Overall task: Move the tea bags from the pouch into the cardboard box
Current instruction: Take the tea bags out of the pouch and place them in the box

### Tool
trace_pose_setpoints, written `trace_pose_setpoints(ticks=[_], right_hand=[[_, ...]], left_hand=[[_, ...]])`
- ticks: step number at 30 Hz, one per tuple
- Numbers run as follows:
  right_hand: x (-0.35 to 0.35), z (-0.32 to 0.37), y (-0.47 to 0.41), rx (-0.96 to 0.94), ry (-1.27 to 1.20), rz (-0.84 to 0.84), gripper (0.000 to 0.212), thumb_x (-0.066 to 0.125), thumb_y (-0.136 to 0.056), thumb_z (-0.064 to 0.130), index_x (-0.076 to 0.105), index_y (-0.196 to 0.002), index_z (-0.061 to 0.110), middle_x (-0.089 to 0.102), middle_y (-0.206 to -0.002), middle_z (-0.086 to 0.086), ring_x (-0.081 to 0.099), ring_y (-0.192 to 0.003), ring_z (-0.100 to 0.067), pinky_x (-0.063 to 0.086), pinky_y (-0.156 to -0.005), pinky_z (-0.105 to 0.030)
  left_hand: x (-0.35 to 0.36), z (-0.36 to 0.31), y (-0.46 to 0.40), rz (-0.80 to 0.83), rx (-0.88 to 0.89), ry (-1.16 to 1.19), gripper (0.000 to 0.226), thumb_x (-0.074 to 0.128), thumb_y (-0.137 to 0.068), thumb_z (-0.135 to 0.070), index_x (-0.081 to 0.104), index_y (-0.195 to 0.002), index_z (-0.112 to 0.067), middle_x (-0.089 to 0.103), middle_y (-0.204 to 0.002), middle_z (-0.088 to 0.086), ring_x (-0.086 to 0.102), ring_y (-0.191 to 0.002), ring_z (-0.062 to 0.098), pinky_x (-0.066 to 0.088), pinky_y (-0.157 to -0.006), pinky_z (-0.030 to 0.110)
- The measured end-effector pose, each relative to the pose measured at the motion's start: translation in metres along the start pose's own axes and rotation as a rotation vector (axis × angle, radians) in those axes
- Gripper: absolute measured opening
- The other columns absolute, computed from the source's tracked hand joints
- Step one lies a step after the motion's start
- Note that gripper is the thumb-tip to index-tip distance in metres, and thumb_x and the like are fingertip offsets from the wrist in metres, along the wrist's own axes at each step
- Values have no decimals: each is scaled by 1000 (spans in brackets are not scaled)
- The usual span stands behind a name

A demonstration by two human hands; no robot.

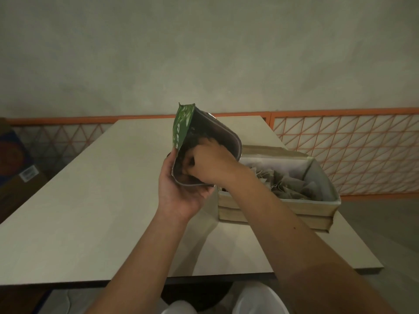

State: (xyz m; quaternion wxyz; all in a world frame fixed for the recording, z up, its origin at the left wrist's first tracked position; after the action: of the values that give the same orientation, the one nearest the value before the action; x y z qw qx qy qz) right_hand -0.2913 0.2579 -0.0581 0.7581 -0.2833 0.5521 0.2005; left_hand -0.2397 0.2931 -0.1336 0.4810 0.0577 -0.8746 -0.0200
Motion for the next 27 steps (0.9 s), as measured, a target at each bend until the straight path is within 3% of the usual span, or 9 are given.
trace_pose_setpoints(ticks=[2,4,6,8,12,16,19,23,27], right_hand=[[-4,0,8,-24,-48,-11,15,60,-89,32,71,-97,27,52,-124,-2,44,-116,-22,38,-97,-36],[-8,-2,16,-55,-157,-18,3,64,-87,25,66,-87,23,60,-101,3,54,-97,-13,45,-83,-29],[-15,-6,24,-62,-251,-65,8,66,-85,17,61,-82,23,61,-84,8,58,-80,-8,43,-69,-21],[-26,-14,31,-62,-344,-153,12,68,-84,12,62,-85,22,62,-83,9,58,-76,-4,43,-66,-17],[-57,-32,52,-59,-591,-335,23,70,-83,5,62,-98,20,63,-83,8,59,-69,-1,48,-58,-13],[-90,-56,76,-54,-715,-546,35,68,-87,5,63,-116,24,67,-89,3,65,-72,-4,55,-65,-20],[-104,-79,91,7,-669,-687,27,66,-89,10,68,-111,25,65,-95,4,59,-73,4,50,-68,-13],[-91,-107,95,169,-595,-685,16,68,-89,14,70,-94,29,67,-89,12,50,-60,-2,40,-55,-9],[-52,-118,87,247,-744,-487,14,64,-91,9,67,-91,22,70,-92,-2,68,-71,-17,58,-66,-21]], left_hand=[[2,1,0,21,-4,5,50,49,-97,-52,67,-130,-20,69,-132,12,69,-115,27,54,-96,40],[3,2,-1,34,-4,8,49,48,-98,-51,68,-129,-20,71,-127,11,73,-106,27,59,-85,40],[3,3,-3,30,-2,1,48,46,-99,-52,68,-126,-19,70,-125,11,72,-105,28,60,-82,37],[2,5,-5,20,-4,-4,49,47,-99,-53,68,-126,-18,67,-129,12,65,-113,29,55,-88,36],[5,8,-8,24,-3,15,50,48,-98,-54,72,-118,-15,71,-119,15,68,-103,29,53,-91,35],[2,7,-11,6,-21,56,52,52,-96,-55,75,-120,-15,65,-135,18,57,-131,33,43,-105,37],[1,5,-12,20,-19,88,51,55,-95,-55,78,-115,-15,59,-143,19,49,-139,34,45,-104,38],[0,6,-10,27,-29,113,51,55,-95,-55,77,-118,-15,59,-143,19,52,-136,33,53,-96,37],[0,8,-8,15,-37,90,51,54,-96,-56,75,-121,-17,60,-142,18,58,-126,35,57,-88,35]])
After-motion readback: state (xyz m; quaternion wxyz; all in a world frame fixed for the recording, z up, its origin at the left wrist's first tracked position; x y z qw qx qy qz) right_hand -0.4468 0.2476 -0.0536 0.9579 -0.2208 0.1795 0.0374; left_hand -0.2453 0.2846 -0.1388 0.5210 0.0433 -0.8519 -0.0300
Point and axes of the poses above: each hand's wrist, its own y-axis away from the middle knuckle, its own x-axis out of the palm, z = x × y, the point moved 6 cm from there along -y, towards the middle knuckle
